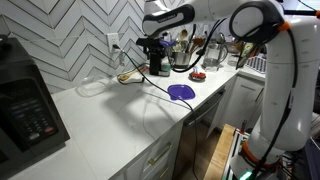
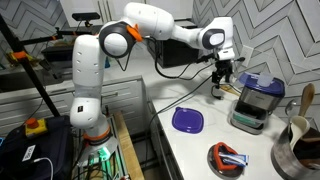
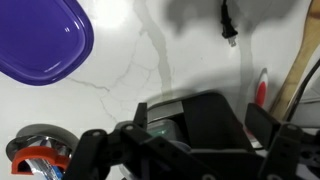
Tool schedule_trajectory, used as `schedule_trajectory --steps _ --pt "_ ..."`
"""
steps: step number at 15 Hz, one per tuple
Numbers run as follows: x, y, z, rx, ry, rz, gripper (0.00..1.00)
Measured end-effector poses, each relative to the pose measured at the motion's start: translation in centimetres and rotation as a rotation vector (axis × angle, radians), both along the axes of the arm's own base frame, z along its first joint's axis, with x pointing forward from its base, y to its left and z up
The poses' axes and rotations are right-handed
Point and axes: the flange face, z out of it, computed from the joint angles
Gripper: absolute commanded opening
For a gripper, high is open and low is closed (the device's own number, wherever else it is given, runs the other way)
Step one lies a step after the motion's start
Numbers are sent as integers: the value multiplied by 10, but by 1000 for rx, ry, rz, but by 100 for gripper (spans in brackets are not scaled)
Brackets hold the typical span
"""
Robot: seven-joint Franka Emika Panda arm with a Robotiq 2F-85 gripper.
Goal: Put the orange and white spoon in the clear bowl under the coffeemaker chamber
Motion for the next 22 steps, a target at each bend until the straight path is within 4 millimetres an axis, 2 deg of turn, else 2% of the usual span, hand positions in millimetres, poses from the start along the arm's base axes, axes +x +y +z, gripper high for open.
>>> schedule_trajectory --steps 2,4,9,13,17,22 --pt "19 -16 -11 -13 6 -103 100" --pt "38 -19 -25 -26 14 -203 100" --pt "73 13 -65 -70 69 -387 100" --pt "77 11 -64 -81 64 -402 100" --pt "88 10 -63 -39 15 -235 100" --pt "96 -20 -80 39 -9 -4 100"
